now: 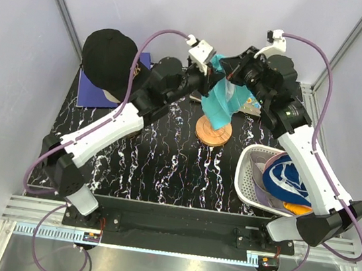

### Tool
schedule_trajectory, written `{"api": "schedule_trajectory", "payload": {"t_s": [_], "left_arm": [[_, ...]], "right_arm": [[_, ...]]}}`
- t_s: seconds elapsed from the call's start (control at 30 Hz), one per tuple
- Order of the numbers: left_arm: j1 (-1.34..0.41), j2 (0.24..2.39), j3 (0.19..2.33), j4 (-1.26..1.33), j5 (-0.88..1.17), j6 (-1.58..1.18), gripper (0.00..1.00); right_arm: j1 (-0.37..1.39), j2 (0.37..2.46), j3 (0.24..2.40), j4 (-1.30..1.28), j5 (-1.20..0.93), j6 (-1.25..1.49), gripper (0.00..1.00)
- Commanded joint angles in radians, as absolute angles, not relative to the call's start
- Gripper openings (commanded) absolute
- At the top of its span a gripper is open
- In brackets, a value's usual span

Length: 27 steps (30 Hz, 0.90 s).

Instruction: Stack the hats

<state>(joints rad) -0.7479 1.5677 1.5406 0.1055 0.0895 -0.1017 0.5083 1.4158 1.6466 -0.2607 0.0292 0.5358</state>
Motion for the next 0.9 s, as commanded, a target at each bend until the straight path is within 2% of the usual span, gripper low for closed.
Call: {"api": "schedule_trajectory", "payload": {"t_s": [0.0, 0.17, 0.23, 0.3, 0.57, 0.7, 0.87], "left_arm": [[-0.689, 1.584, 1.716, -0.050, 0.121, 0.037, 0.00], [-0.623, 1.600, 1.824, -0.140, 0.210, 0.042, 0.00], [-0.609, 1.609, 1.842, -0.150, 0.282, 0.003, 0.00], [-0.595, 1.617, 1.867, -0.153, 0.326, -0.034, 0.00], [-0.563, 1.672, 1.957, -0.212, 0.402, -0.095, 0.00], [-0.557, 1.690, 2.000, -0.250, 0.396, -0.094, 0.00], [-0.552, 1.698, 2.020, -0.267, 0.399, -0.094, 0.00]], "right_arm": [[0.368, 1.394, 1.693, -0.164, 0.210, 0.413, 0.11], [0.315, 1.396, 1.684, -0.163, 0.223, 0.416, 0.26], [0.287, 1.391, 1.649, -0.157, 0.137, 0.461, 0.32], [0.279, 1.388, 1.602, -0.124, 0.028, 0.456, 0.44], [0.279, 1.318, 1.448, -0.103, -0.251, 0.258, 0.75], [0.281, 1.246, 1.419, -0.147, -0.311, 0.158, 0.83], [0.279, 1.201, 1.394, -0.155, -0.400, 0.132, 0.83]]}}
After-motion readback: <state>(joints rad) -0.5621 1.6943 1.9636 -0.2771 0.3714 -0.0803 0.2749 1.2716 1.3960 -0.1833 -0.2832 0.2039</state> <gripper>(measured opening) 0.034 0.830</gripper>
